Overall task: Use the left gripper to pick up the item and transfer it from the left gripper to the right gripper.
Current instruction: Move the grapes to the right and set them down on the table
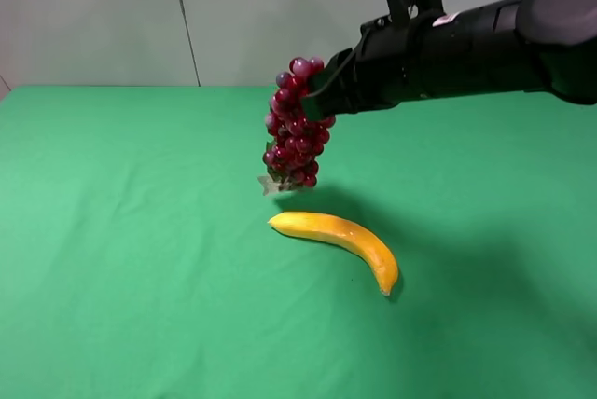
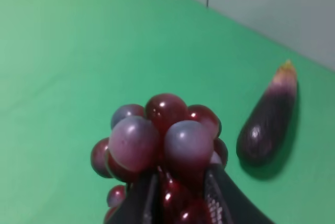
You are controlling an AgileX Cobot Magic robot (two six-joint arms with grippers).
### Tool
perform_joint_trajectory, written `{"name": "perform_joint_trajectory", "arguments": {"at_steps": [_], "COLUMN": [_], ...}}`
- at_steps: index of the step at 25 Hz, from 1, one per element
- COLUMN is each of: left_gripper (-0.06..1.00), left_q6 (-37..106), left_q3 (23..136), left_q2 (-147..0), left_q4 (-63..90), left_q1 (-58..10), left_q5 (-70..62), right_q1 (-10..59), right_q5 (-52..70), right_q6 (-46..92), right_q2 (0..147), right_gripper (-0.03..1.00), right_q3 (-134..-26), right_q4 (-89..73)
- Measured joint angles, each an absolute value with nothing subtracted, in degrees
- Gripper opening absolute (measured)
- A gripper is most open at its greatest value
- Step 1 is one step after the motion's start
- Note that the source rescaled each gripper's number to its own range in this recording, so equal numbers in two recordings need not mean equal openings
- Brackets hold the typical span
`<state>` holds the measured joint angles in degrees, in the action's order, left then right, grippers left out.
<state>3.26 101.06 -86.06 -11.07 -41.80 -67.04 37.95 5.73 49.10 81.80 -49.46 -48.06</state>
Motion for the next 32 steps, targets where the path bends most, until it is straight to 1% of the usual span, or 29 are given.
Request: {"name": "perform_joint_trajectory", "arguments": {"at_steps": [2,7,13,20,29,32], "left_gripper": [0.9,0.9,0.9,0.9,0.9,0.9], "left_q6": [1.9,-0.3,-3.8,-8.6,-13.8,-14.7], "left_q3": [99.5,93.9,83.1,69.2,55.5,50.5], "left_q2": [-85.0,-81.1,-74.7,-64.6,-49.2,-43.6], "left_q4": [-11.3,-11.5,-11.5,-11.5,-11.5,-11.5], "left_q1": [-41.8,-41.8,-41.8,-41.8,-41.8,-41.8], "left_q5": [-67.0,-67.0,-67.0,-67.0,-67.0,-67.0], "right_q1": [38.0,38.0,38.0,38.0,38.0,38.0], "right_q5": [5.7,5.7,5.9,5.8,5.9,6.0], "right_q6": [49.0,48.9,48.3,47.3,47.2,47.2], "right_q2": [80.9,78.9,76.7,73.5,70.4,70.3], "right_gripper": [0.07,0.07,0.05,0.03,0.03,0.01], "right_q3": [-49.5,-49.6,-49.6,-49.6,-49.6,-49.6], "right_q4": [-48.1,-48.1,-47.9,-47.9,-47.9,-47.9]}}
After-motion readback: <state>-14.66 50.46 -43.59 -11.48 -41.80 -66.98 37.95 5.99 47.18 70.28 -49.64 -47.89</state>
